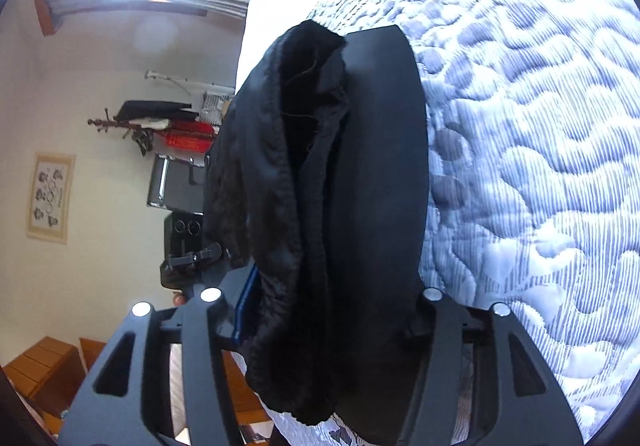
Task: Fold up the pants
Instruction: 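Lower the bundle onto the bed cover and open both tools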
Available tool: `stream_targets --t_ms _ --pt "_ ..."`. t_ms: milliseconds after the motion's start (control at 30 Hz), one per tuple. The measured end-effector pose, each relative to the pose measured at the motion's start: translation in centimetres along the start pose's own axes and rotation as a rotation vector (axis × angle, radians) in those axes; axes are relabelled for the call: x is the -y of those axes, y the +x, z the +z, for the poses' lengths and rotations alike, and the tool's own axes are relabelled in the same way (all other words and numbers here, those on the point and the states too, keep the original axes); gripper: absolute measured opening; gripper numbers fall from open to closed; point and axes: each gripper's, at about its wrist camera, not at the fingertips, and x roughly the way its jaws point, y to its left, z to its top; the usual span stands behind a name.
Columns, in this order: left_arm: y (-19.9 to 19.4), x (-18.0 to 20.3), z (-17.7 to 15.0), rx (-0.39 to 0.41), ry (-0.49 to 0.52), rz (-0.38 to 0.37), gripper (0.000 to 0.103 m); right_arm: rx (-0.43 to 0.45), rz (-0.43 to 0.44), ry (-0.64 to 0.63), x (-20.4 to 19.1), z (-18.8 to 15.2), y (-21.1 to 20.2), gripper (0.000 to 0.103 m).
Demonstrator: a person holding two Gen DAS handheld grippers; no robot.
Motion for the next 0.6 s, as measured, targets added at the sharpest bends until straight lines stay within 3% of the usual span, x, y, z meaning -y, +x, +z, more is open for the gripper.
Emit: stream_targets --t_ms 67,233,300,400,600 --pt "-0.1 -0.8 -0.2 0.003 0.011 0.013 0.075 0.01 0.0 0.003 0.9 -0.3 -0.6 0.064" --pt "-0.7 -1.5 -0.8 0.028 0.024 0.035 0.077 0.034 -0.009 -0.009 1.8 -1.6 -2.2 0.066" --pt "-1.2 -1.3 -1.3 0.04 0.027 0.062 0.085 0.045 -0.017 -0.011 1.7 -2.2 -2.9 0.071" --pt "-2.3 -1.5 -2.4 0.053 0.03 0.08 0.086 0.063 -0.017 -0.007 2.6 -3.1 -4.6 0.072" --pt "-6.5 -1.8 -5.5 0.143 0.013 0.145 0.088 0.108 -0.1 -0.008 2.5 -6.3 -7.9 0.072"
